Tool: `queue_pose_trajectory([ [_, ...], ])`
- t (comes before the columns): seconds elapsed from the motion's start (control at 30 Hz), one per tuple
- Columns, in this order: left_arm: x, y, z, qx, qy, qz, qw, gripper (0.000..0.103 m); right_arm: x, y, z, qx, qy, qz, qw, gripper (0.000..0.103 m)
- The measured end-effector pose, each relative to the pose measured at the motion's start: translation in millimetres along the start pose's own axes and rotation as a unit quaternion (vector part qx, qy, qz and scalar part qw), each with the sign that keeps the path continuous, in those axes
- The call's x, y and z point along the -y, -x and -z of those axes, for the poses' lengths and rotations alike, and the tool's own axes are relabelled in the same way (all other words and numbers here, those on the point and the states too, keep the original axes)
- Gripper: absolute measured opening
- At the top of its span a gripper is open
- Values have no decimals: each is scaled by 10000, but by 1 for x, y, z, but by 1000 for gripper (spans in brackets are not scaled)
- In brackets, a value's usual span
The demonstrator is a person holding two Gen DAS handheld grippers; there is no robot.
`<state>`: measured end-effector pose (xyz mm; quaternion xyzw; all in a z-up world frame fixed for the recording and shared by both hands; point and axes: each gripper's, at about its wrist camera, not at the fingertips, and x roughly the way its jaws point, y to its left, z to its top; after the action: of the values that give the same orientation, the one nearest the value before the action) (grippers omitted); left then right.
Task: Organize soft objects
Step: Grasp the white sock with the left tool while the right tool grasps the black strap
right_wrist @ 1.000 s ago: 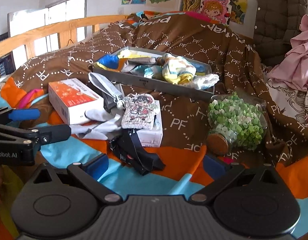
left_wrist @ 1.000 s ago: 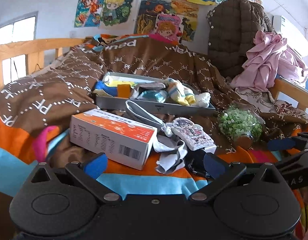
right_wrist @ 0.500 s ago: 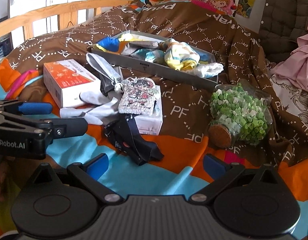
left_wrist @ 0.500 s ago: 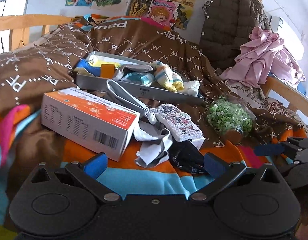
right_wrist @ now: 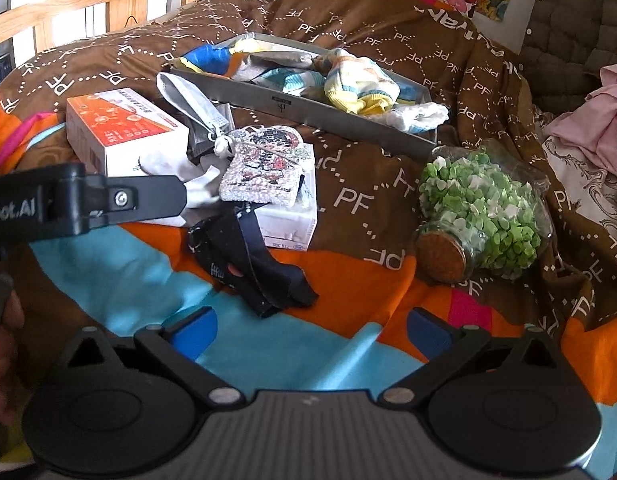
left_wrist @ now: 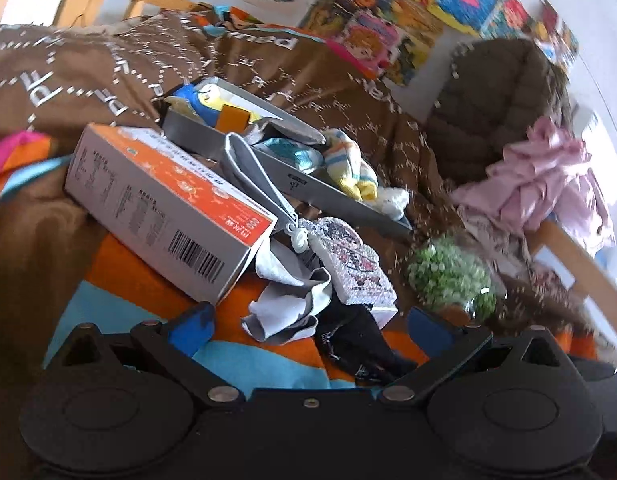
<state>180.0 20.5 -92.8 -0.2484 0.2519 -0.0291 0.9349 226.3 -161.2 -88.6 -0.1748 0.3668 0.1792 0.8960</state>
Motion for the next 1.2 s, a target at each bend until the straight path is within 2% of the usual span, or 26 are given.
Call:
queue_pose_trajectory([
  [0.1,7,5,6,119,-8,-70,9999,100,0,0,0,20,3,-7,10000,103],
  [0.2,11,6,8,145,-42,30,9999,96,-2,0,1,116,89,7,9999,102],
  [0.4,3,-5,2,121,490,153,9986,93,-4,-3,-5,432,213,17,9988,100],
  [0.53,-4,-15,1,174,727,83,9972,84,-5,-14,-11,416,349,-196,9983,93],
  [0.67,-10,-20,3,192,744,-4,9970,76,-7,-30,-13,232,396,-522,9976,83],
  [0.77,-11,-21,6,203,531,-3,9984,72,-9,-40,-13,133,449,-770,9959,76],
  [0.83,-11,-22,7,230,405,-51,9989,66,-9,-41,-13,170,462,-874,9950,74],
  [0.93,-12,-22,9,283,344,-209,9988,53,-8,-41,-14,179,363,-1019,9940,64],
  [1.13,-10,-20,15,383,173,-361,9985,36,-7,-39,-16,136,252,-1148,9930,39],
  [1.2,-9,-20,17,395,115,-389,9984,35,-6,-37,-17,100,134,-1184,9928,29],
])
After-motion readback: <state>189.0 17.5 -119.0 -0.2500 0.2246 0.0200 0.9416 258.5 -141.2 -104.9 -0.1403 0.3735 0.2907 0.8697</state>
